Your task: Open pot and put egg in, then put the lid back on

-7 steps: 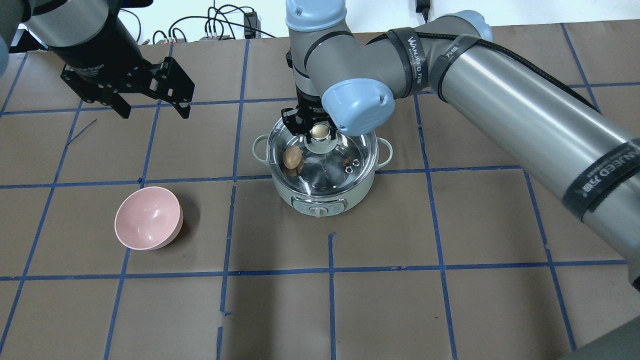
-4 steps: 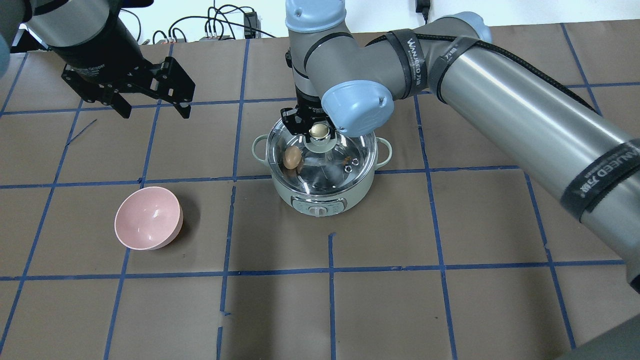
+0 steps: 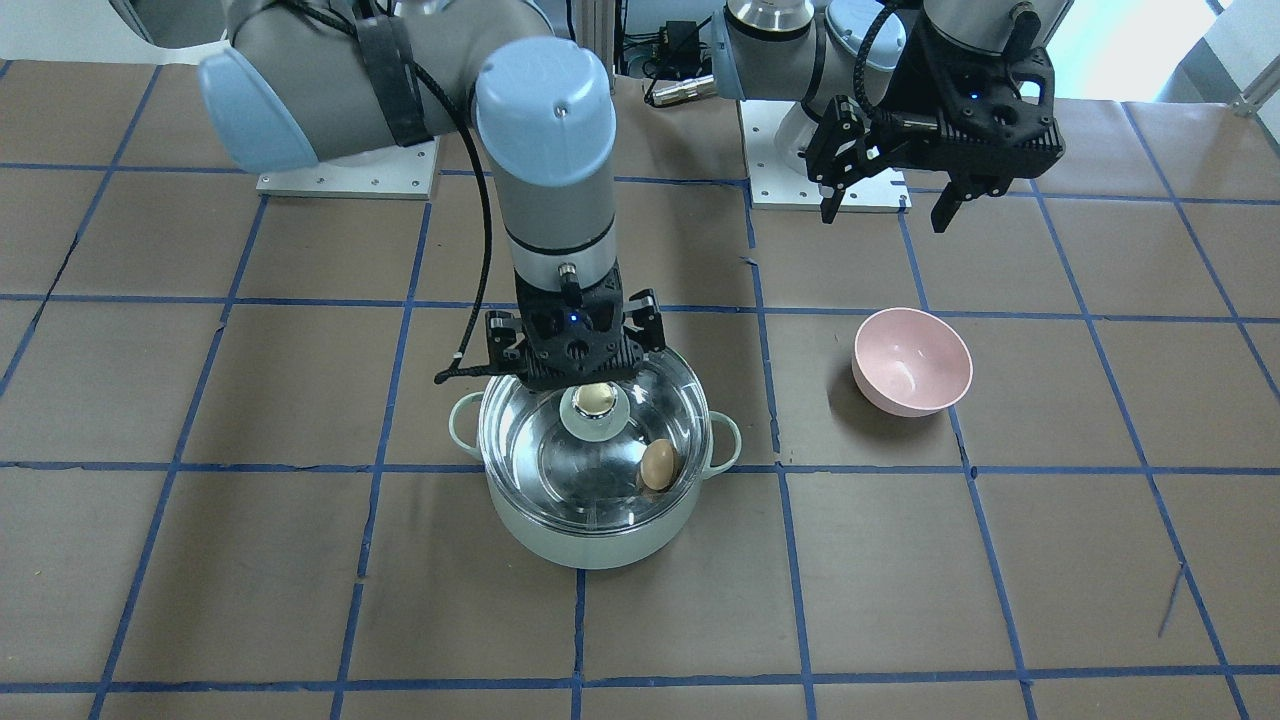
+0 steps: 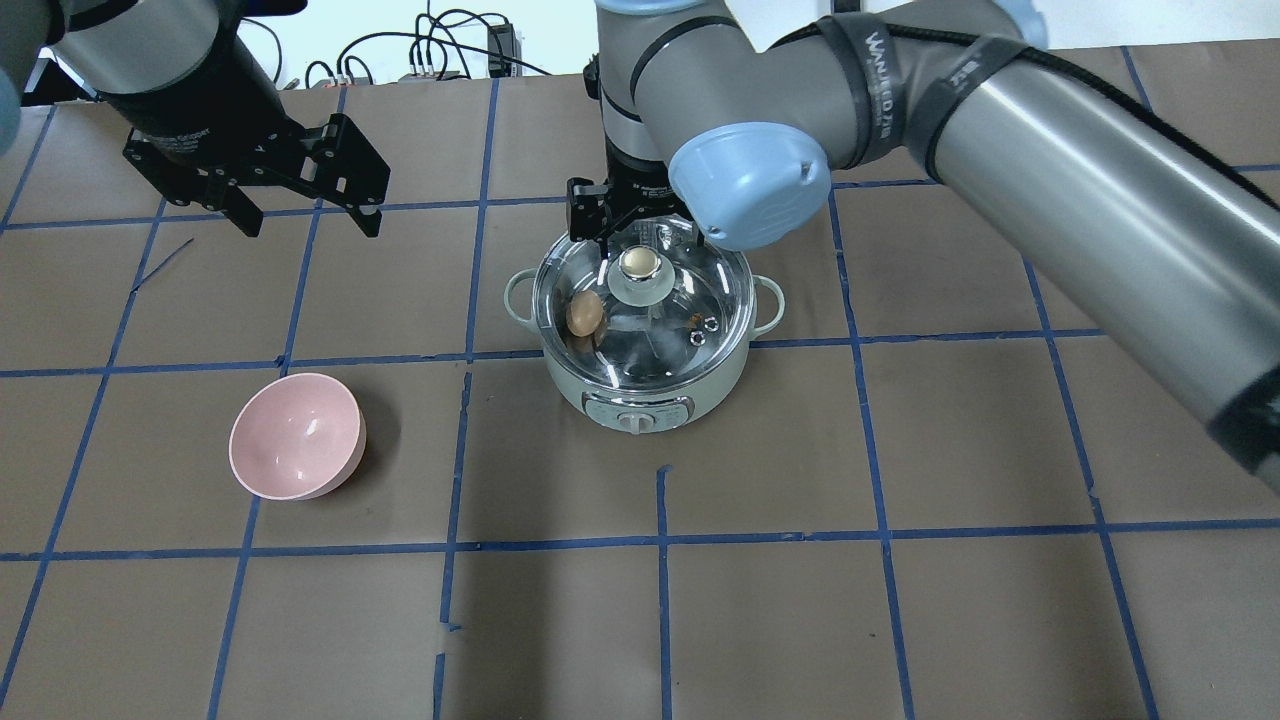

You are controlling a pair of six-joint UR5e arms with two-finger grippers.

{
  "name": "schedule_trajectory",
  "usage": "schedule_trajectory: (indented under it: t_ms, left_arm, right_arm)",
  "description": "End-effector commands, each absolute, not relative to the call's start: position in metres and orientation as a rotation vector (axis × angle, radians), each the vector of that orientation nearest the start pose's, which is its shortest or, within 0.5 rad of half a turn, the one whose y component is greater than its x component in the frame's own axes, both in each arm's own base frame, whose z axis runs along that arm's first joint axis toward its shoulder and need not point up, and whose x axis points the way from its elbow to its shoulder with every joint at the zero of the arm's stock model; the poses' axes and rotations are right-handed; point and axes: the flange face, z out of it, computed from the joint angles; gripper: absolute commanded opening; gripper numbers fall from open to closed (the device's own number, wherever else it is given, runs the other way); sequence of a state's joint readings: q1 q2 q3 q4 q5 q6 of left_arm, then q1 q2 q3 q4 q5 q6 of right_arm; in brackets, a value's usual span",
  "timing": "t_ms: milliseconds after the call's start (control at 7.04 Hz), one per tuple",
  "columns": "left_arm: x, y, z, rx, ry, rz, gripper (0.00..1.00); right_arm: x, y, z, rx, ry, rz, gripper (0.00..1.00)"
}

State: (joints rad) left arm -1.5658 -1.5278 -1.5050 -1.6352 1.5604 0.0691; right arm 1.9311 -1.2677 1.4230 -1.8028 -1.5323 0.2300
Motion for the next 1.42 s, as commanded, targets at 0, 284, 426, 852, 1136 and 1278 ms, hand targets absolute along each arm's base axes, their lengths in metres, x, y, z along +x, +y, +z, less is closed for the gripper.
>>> schedule_trajectory:
  t_ms: [0, 284, 426, 852, 1136, 1278]
  left_arm:
    - [-0.131, -0.476, 0.535, 0.099, 3.145, -0.073, 1.00]
    - [-0.132, -0.476, 0.535, 0.102, 3.147, -0.068, 1.00]
    - [-0.132, -0.477, 0.534, 0.102, 3.147, -0.066, 1.00]
    - [-0.131, -0.476, 0.532, 0.046, 3.140, -0.060, 1.00]
    - [-0.124, -0.477, 0.533, 0.048, 3.135, -0.062, 1.00]
    - [-0.124, -0.477, 0.532, 0.048, 3.136, -0.058, 1.00]
  right_arm:
    - [0.271, -0.487, 0.494, -0.056, 3.070, 0.059, 1.00]
    - [0.188, -0.478, 0.521, -0.011, 3.080, 0.111, 0.99]
    - [0.173, -0.482, 0.524, -0.009, 3.072, 0.080, 0.99]
    - [0.173, -0.487, 0.534, -0.006, 3.054, -0.034, 1.00]
    - [0.176, -0.486, 0.535, -0.028, 3.055, -0.048, 1.00]
    - [0.176, -0.486, 0.536, -0.026, 3.055, -0.051, 1.00]
